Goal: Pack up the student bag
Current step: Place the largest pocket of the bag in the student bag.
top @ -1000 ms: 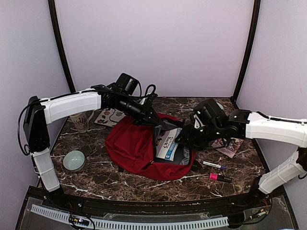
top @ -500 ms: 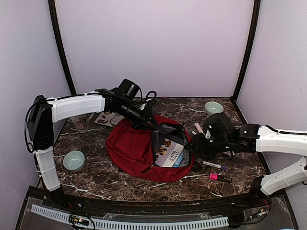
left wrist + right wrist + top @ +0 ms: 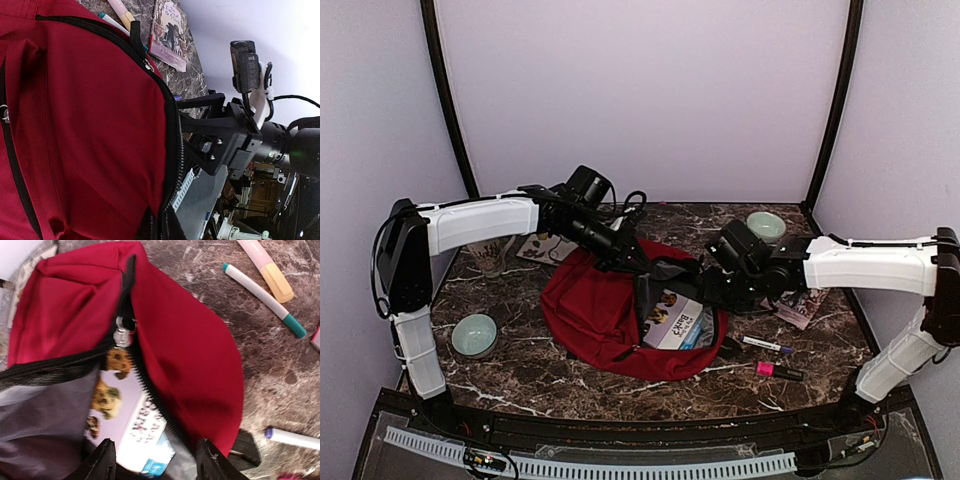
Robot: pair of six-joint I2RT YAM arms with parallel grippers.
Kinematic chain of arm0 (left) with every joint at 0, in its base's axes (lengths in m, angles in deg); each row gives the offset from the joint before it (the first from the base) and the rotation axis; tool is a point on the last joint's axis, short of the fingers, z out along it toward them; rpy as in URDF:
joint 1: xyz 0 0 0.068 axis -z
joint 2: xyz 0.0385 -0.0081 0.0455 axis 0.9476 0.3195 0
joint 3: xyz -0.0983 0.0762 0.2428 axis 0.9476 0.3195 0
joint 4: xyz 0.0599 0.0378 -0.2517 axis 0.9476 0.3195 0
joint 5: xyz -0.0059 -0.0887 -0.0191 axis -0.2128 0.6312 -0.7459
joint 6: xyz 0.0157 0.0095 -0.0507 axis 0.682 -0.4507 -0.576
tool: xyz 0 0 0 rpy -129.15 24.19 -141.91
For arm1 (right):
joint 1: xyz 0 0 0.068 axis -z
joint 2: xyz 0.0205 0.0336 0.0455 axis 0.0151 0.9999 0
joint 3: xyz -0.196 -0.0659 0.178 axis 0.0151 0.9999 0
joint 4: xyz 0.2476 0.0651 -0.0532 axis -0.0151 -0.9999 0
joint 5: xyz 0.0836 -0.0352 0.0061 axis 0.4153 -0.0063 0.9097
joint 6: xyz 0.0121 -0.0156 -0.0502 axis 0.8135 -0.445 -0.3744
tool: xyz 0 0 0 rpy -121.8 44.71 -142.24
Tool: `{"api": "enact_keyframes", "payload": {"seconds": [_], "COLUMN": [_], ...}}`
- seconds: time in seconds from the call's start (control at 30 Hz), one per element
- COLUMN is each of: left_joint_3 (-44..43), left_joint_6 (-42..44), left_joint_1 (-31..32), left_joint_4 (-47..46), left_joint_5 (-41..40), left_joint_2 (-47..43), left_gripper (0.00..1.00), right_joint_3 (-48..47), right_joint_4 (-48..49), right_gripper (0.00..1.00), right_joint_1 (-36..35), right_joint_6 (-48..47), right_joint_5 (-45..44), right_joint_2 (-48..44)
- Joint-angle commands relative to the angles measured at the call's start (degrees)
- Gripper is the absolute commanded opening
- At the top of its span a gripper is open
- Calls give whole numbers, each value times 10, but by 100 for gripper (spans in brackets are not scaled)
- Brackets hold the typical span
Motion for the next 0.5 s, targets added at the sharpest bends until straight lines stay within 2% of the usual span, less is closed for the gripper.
{"api": "enact_keyframes", "payload": {"seconds": [0.0, 0.07, 0.17, 0.3, 0.47], "left_joint_3": [4, 6, 10, 15, 38], "left_joint_6": [16, 18, 19, 6, -12], "left_joint_1": [-3, -3, -4, -17, -66], "left_joint_4": [15, 19, 20, 24, 15], "left_joint_5": [-3, -7, -14, -20, -20], "left_joint_2": [-15, -15, -16, -17, -23], "left_gripper": [0, 0, 0, 0, 0], "right_joint_3": [-3, 10, 38, 87, 141], "right_joint_4": [-30, -20, -4, 15, 45], "right_gripper": [39, 21, 2, 0, 0], "right_joint_1": [10, 13, 17, 21, 30], "right_joint_6": [-37, -43, -46, -33, -9], "right_joint_5": [-15, -7, 4, 9, 29], "right_joint_2": [23, 21, -1, -46, -88]}}
